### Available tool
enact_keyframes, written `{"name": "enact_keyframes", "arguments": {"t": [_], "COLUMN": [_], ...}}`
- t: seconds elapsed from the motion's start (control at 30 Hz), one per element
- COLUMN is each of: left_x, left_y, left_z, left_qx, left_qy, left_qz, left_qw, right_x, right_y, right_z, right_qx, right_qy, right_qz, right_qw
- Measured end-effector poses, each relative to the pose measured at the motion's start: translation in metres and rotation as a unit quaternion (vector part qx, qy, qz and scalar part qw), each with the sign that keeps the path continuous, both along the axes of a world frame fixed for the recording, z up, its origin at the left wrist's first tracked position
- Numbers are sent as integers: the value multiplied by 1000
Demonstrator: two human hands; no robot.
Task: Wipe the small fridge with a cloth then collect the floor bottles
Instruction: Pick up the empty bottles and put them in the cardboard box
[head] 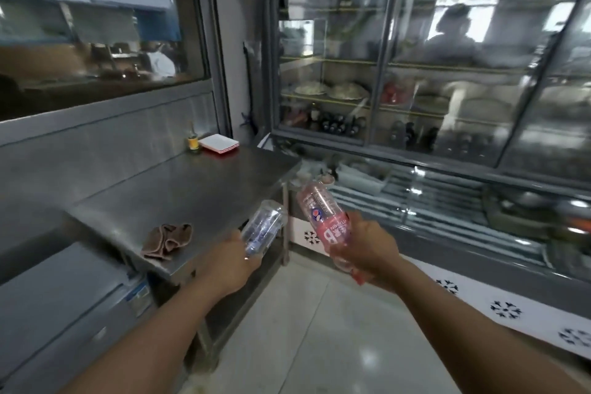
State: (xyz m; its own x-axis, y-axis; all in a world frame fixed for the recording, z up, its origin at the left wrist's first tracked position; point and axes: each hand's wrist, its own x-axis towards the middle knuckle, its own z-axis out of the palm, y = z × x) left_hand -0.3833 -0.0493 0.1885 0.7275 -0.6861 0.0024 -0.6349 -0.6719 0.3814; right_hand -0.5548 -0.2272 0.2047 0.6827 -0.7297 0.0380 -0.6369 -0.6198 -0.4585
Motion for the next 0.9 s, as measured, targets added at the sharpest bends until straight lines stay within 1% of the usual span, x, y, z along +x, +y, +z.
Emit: {"name": "enact_keyframes", "arguments": {"t": [0.1,0.2,0.4,0.57,0.67,0.9], "left_x": [-12,-33,-104,-191,-250,-415], "left_y": [-11,-25,-67,-99,-115,-145], "left_z": [3,1,-7,-3,2,11], "left_qx": [-5,3,21,24,21,19], "left_qy": [16,32,21,13,20,28], "left_qz": [-55,-108,-229,-328,-375,-470], "left_qw": [998,994,973,944,927,882], "right_x": [-35,-75,-176,-274,-334,-488], "right_y": [13,28,45,57,67,86], "right_z": [5,-1,-4,3,7,13], "right_qx": [-14,-6,-1,0,5,-7], "right_qy": [10,22,50,66,57,36], "right_qz": [-45,-110,-265,-371,-418,-512], "right_qw": [999,994,963,926,906,858]}}
